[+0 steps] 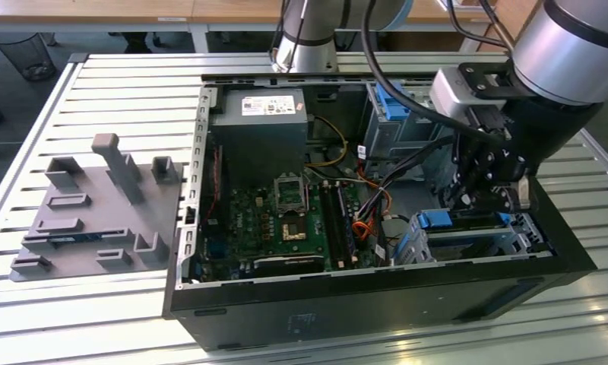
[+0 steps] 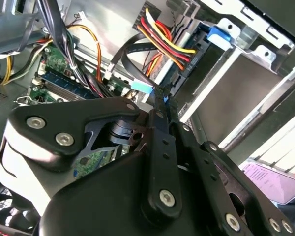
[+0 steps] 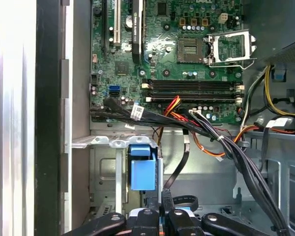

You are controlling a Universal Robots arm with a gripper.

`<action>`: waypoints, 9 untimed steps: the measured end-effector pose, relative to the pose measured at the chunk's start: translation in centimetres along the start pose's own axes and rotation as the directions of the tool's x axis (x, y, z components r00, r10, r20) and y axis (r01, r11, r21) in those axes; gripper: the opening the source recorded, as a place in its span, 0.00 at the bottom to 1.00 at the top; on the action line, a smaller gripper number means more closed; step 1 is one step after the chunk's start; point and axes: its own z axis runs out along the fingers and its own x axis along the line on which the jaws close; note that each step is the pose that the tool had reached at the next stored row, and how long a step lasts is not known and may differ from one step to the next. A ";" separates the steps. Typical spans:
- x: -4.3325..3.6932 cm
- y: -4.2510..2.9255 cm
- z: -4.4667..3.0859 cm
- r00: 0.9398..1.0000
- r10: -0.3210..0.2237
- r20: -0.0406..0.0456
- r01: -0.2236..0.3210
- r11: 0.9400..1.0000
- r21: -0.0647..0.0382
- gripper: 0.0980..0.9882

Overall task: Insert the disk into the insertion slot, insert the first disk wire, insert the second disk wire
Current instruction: 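Insert the second disk wire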

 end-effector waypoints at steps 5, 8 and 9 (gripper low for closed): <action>0.11 -0.30 0.18 1.000 0.002 0.003 -0.002 1.000 0.000 0.06; 0.28 -0.35 0.30 1.000 0.002 0.007 -0.002 1.000 0.000 0.06; 0.35 -0.36 0.32 1.000 0.002 0.008 -0.002 1.000 0.000 0.06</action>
